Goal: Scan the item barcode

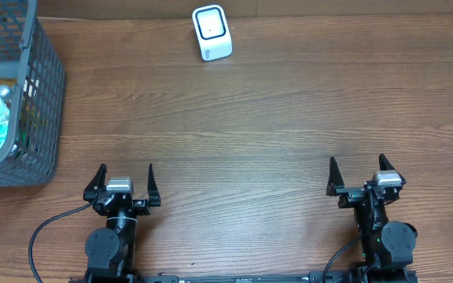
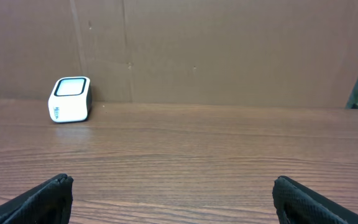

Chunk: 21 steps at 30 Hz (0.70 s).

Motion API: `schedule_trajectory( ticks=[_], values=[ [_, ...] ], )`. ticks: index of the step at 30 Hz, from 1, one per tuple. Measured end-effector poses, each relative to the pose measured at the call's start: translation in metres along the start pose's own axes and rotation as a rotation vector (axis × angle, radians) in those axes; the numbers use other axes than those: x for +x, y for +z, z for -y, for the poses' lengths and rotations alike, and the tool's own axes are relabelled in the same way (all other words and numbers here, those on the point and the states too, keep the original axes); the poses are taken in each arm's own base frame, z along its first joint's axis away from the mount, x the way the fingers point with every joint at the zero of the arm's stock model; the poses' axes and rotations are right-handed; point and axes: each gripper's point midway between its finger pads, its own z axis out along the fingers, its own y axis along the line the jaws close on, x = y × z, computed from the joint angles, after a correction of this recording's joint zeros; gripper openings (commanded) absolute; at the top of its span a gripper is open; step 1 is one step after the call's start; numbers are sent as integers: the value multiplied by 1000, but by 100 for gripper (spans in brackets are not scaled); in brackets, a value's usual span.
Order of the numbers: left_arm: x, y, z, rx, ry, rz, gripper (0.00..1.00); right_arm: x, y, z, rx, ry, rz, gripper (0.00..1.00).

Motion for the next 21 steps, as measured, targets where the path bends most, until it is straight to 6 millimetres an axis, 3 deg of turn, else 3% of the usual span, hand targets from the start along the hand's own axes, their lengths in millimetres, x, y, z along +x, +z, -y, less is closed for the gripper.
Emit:
schedule_trajectory(
  ticks=[7,12,14,16,21],
  values=[
    [-4,0,0,0,-2,16,100,0,0,0,0,0,0,100],
    [-31,-4,12,77,-7,95,100,0,0,0,0,0,0,100],
    [-58,-12,20,129,-7,157,100,0,0,0,0,0,0,100],
    [-102,-27,27,184,-4,256,100,0,0,0,0,0,0,100],
    [-216,-92,29,245,11,515,100,0,0,0,0,0,0,100]
  ],
)
